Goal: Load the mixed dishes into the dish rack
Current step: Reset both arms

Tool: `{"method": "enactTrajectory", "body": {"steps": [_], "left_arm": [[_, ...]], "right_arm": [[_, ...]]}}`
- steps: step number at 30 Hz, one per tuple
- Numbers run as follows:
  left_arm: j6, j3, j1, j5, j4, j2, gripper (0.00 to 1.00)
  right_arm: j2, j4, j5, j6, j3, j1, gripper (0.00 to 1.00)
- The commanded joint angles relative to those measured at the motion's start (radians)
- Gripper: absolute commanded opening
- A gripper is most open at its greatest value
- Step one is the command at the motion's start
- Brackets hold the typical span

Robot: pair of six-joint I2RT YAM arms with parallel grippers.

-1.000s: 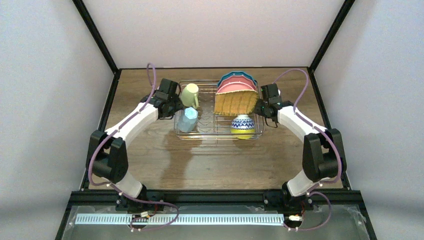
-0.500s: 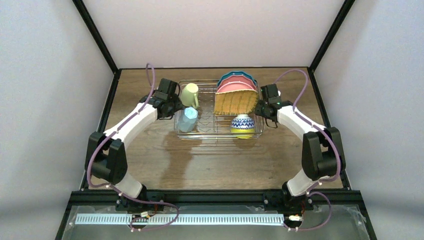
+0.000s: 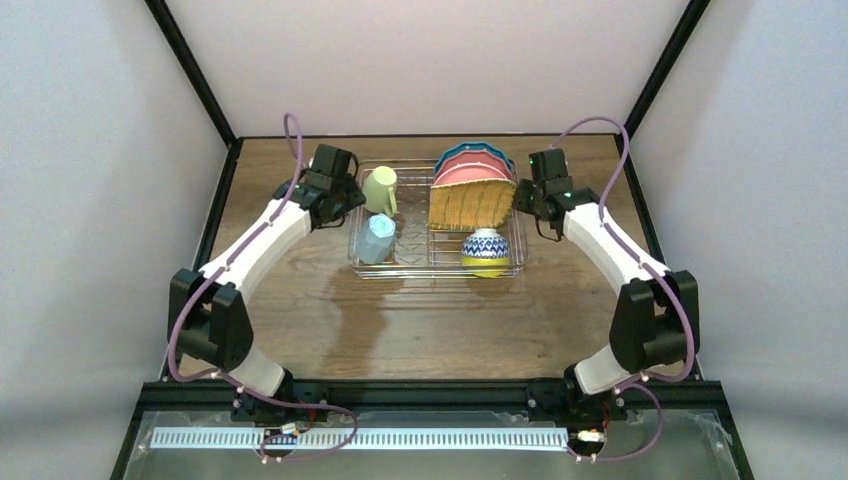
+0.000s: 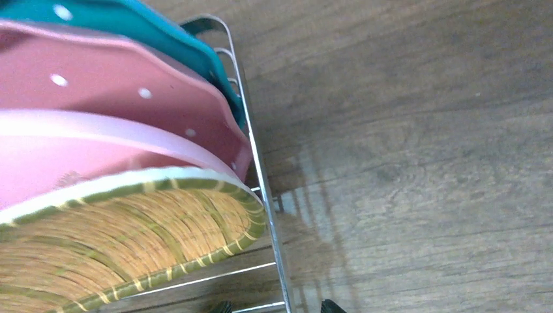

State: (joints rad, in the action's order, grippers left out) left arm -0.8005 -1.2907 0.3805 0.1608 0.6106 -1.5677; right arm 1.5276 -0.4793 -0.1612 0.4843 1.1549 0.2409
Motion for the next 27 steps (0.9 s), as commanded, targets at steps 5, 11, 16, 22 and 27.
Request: {"method": "enactTrajectory", "body": {"steps": [5, 11, 16, 22, 27], "left_arm": [[0.163, -0.122, -0.001, 0.205, -0.016, 0.061, 1.0], [0.398, -0.131, -0.016, 0.376, -0.2, 0.103, 1.0], [0.502, -0.156, -0.081, 0.43, -0.279, 0.091, 1.0], [0.516, -0.037, -0.188, 0.315, -0.479, 0.118, 1.0], [0.494, 0.167, -0.252, 0.244, -0.712, 0.133, 1.0]], "right_arm": [[-0.126, 0.036, -0.032, -0.145, 0.043, -0.005, 0.8], [-0.23, 0.163, -0.067, -0.299, -0.021, -0.021, 0.95], [-0.24, 0.237, -0.077, -0.358, -0.066, -0.051, 0.99], [-0.298, 0.352, -0.133, -0.393, -0.155, -0.055, 0.99], [-0.28, 0.412, -0.228, -0.403, -0.176, -0.07, 0.99]]}}
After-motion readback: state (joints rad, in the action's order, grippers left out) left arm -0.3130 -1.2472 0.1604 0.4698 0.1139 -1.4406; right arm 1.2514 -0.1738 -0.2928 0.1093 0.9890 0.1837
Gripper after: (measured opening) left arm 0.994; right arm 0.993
